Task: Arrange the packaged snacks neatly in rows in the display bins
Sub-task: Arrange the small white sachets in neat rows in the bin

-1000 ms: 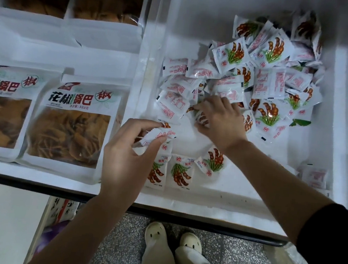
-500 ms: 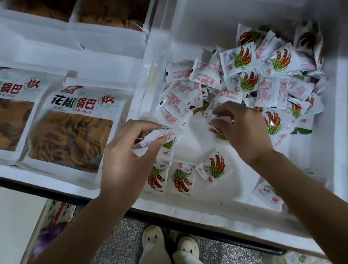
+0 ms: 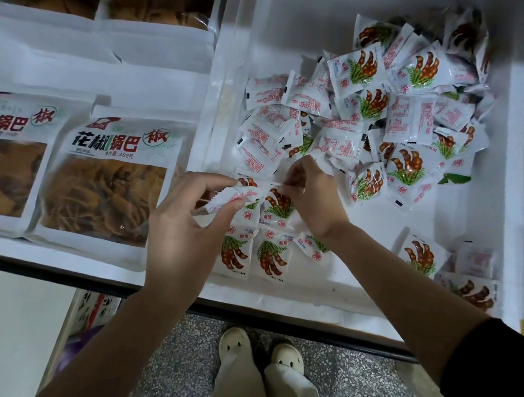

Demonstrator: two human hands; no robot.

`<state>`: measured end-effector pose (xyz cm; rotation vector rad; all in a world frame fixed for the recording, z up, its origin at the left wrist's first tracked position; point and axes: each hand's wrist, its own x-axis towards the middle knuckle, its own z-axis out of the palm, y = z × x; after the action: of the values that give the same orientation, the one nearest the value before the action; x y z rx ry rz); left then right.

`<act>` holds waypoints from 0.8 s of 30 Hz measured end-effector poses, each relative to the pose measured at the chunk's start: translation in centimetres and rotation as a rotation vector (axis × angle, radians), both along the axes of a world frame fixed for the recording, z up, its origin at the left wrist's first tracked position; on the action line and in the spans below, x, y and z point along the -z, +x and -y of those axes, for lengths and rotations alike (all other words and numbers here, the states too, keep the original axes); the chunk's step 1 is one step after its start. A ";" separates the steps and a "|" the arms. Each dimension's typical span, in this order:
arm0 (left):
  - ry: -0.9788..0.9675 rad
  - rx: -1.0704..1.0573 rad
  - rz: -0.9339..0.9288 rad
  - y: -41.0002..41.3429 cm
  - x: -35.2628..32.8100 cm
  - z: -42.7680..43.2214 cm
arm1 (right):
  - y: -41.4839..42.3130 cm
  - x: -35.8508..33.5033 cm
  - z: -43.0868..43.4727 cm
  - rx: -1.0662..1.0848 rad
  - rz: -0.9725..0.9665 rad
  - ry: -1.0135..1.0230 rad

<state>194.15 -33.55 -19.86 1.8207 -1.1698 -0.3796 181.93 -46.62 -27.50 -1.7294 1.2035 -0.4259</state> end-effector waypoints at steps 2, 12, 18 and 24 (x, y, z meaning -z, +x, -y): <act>0.012 0.011 0.007 -0.4 -0.1 0.0 | -0.3 -0.1 -0.3 -0.046 -0.049 -0.128; 0.029 0.019 -0.050 -1.3 -0.5 0.3 | -8.5 -1.7 -3.9 -0.475 -0.757 -0.316; 0.066 0.050 -0.047 -2.0 -0.6 0.6 | -8.1 -1.4 -1.8 -0.495 -0.601 -0.445; 0.114 0.046 -0.184 -2.9 -0.5 0.8 | -7.9 -1.1 -2.1 -0.415 -0.448 -0.526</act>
<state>191.23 -34.37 -19.36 1.8159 -1.0815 -0.6382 174.00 -44.53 -26.37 -2.5657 1.0410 -0.1015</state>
